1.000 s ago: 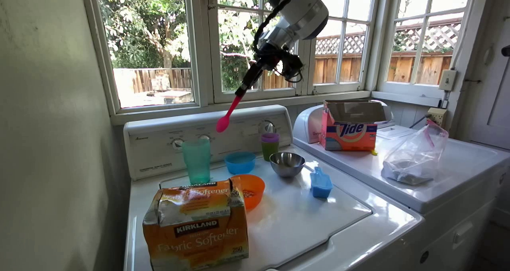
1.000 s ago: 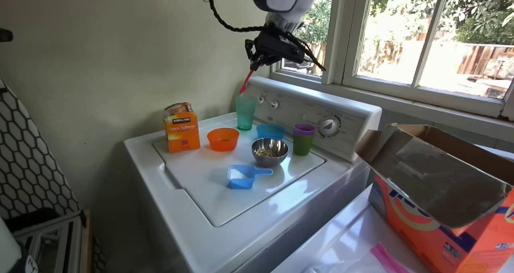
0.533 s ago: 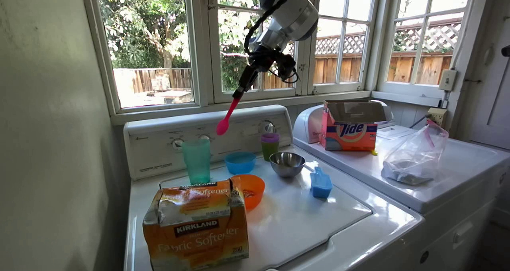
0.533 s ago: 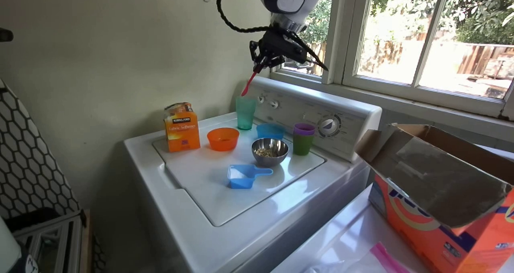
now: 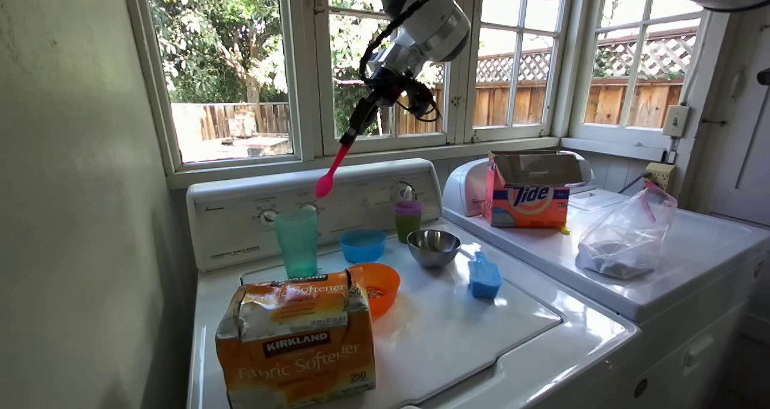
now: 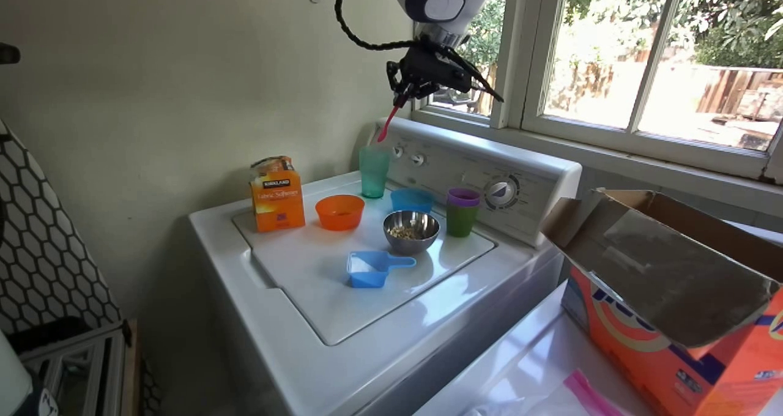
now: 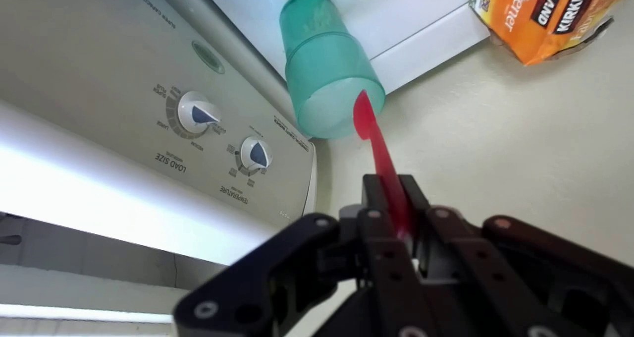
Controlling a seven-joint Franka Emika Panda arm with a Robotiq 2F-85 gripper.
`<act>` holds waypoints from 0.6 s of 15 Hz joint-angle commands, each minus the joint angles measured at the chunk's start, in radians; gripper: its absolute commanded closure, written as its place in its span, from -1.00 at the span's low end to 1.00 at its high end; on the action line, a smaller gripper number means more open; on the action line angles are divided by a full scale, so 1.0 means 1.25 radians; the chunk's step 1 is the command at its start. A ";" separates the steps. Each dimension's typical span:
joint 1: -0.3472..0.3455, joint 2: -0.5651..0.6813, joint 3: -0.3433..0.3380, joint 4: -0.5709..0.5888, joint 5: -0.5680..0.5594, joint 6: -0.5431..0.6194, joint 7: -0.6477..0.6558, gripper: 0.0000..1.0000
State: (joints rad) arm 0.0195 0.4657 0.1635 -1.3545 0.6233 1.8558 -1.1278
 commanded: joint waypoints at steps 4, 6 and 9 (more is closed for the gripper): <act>0.016 0.162 0.032 0.226 -0.077 -0.101 0.023 0.94; 0.022 0.200 0.045 0.290 -0.100 -0.144 0.027 0.94; 0.040 0.258 0.059 0.388 -0.139 -0.209 0.037 0.94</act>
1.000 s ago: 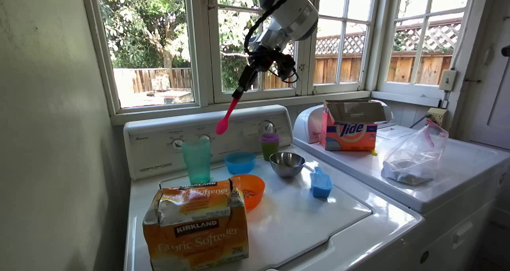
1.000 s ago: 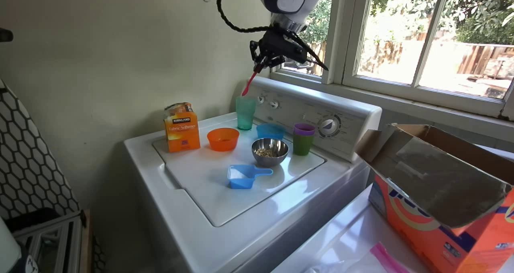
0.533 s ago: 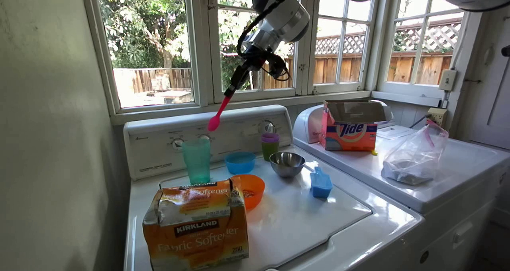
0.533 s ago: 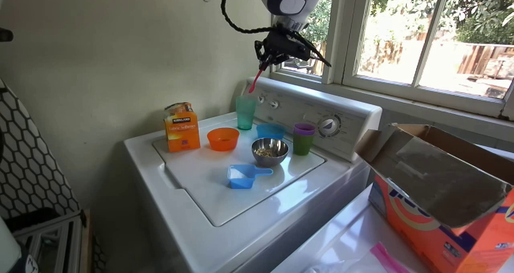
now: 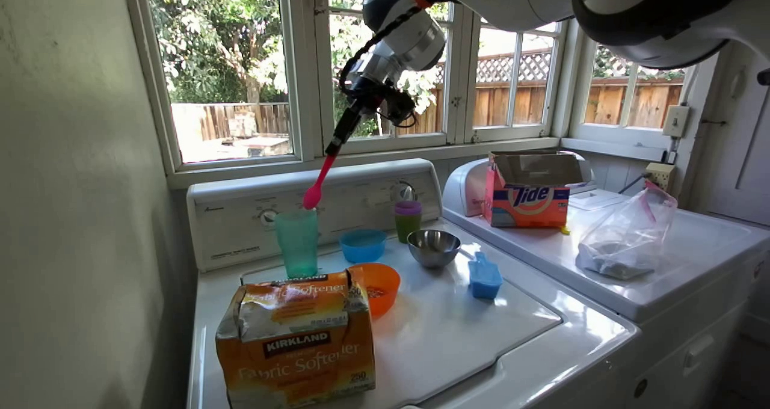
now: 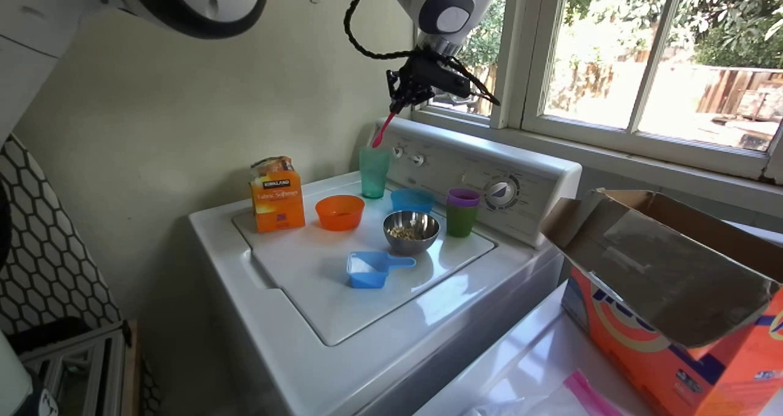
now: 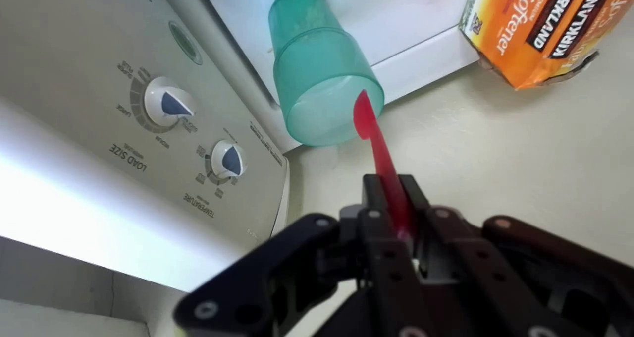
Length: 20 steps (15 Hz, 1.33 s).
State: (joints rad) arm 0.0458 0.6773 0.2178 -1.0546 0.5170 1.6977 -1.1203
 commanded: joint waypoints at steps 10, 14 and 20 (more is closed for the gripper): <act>0.087 0.253 0.030 0.379 -0.151 -0.237 0.088 0.94; 0.094 0.235 0.021 0.395 -0.134 -0.200 0.063 0.94; 0.087 0.235 0.027 0.433 -0.119 -0.164 0.054 0.94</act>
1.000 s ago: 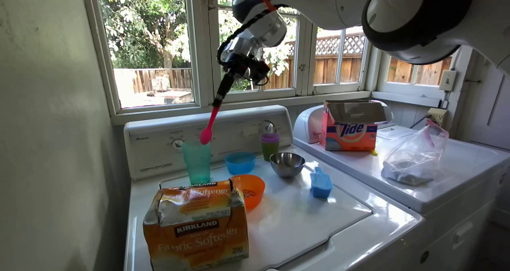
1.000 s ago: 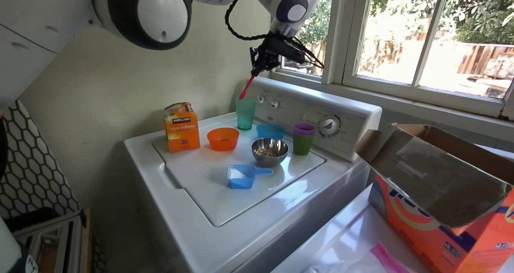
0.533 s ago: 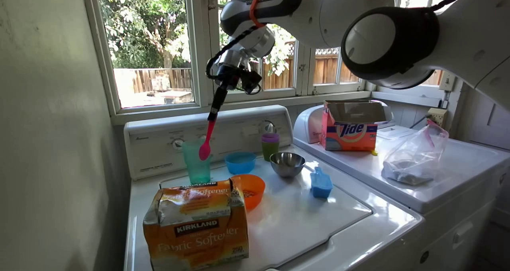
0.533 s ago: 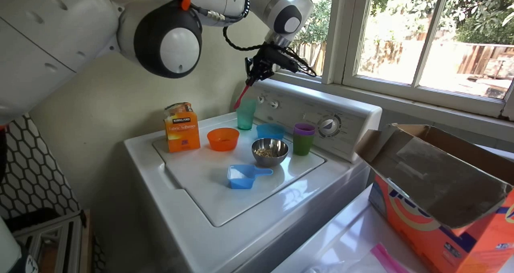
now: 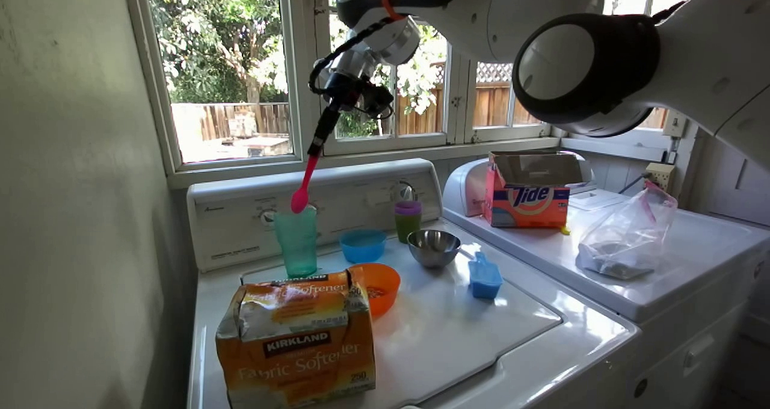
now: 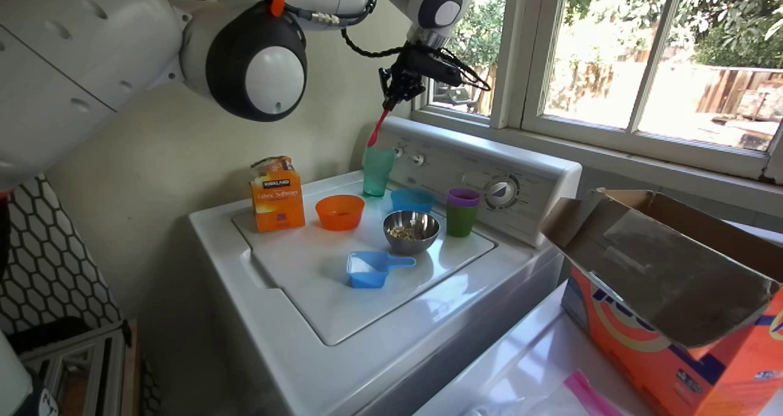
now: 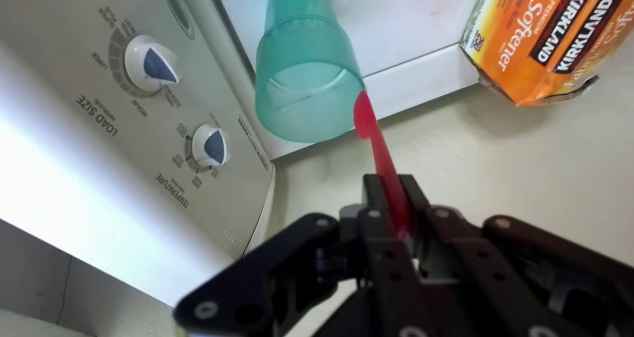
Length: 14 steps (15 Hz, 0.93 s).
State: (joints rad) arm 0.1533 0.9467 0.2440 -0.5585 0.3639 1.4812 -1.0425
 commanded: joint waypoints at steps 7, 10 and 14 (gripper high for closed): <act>0.020 0.040 -0.013 0.041 -0.022 0.013 0.016 0.94; 0.032 0.059 -0.025 0.043 -0.035 0.004 0.023 0.94; 0.051 0.082 -0.034 0.044 -0.055 -0.024 0.040 0.94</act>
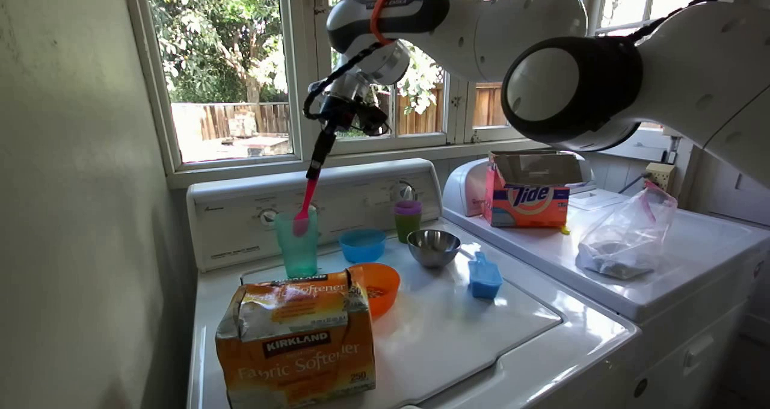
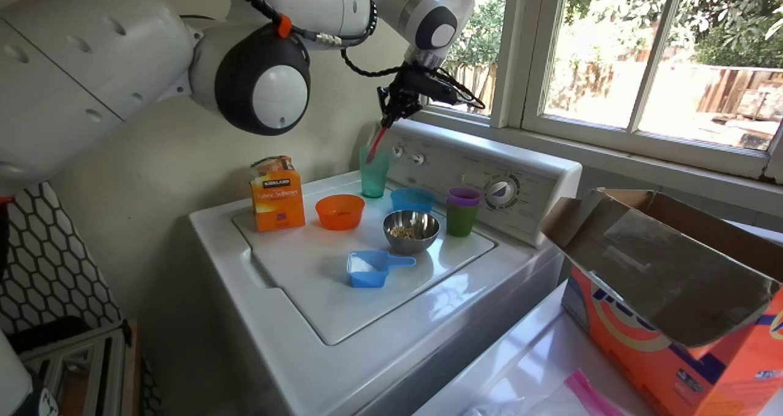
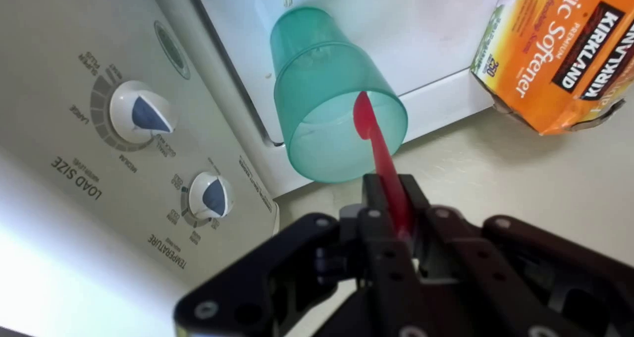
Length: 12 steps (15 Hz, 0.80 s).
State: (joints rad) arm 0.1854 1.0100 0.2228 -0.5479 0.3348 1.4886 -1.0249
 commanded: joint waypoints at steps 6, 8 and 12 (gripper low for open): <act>0.057 0.054 -0.039 0.042 -0.077 -0.065 0.055 0.27; 0.058 0.085 -0.018 0.102 -0.103 -0.106 0.068 0.15; 0.066 0.090 -0.014 0.148 -0.117 -0.146 0.059 -0.45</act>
State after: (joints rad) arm 0.2504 1.0759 0.1958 -0.4791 0.2277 1.3694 -0.9634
